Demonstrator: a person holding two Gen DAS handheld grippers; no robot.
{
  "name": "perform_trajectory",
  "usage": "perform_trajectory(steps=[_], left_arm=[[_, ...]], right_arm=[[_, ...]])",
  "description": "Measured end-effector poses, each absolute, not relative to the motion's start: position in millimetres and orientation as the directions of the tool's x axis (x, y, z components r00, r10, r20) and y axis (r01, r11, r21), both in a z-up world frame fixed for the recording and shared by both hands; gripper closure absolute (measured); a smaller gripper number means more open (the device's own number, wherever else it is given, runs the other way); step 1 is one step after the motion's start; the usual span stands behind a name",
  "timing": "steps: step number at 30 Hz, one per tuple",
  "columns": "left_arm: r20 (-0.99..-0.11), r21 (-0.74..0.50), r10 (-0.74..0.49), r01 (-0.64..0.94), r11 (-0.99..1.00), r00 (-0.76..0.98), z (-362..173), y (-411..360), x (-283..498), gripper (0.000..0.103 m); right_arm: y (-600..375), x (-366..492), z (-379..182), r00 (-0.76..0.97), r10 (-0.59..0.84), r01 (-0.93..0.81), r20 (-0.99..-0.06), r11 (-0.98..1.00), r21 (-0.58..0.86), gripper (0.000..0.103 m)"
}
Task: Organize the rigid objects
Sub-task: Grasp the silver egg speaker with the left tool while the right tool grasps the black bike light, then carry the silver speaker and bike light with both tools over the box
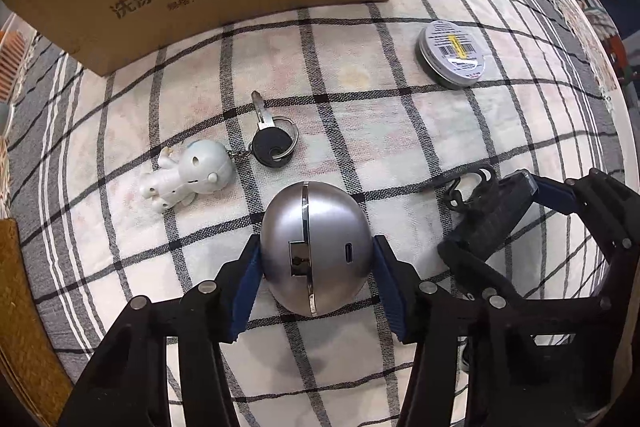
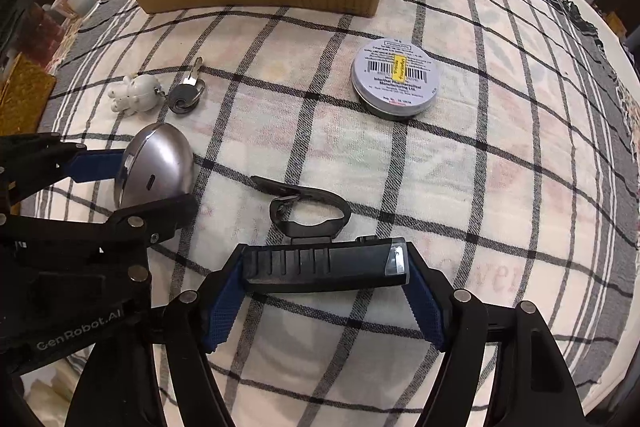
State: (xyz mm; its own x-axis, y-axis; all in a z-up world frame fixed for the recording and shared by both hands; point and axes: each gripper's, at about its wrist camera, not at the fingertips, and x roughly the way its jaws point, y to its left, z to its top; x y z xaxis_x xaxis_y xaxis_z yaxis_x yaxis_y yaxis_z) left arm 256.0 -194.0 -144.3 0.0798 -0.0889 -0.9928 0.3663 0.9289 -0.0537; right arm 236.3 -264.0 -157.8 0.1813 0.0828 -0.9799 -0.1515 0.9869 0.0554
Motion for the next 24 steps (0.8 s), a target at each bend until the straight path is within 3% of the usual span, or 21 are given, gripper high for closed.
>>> perform_trajectory(steps=[24], left_arm=[[-0.961, -0.060, -0.158, 0.387, 0.920, 0.227, -108, -168, 233, 0.051]], right_arm=[[-292, 210, -117, 0.257, 0.095, -0.108, -0.962, 0.992, 0.069, 0.030]])
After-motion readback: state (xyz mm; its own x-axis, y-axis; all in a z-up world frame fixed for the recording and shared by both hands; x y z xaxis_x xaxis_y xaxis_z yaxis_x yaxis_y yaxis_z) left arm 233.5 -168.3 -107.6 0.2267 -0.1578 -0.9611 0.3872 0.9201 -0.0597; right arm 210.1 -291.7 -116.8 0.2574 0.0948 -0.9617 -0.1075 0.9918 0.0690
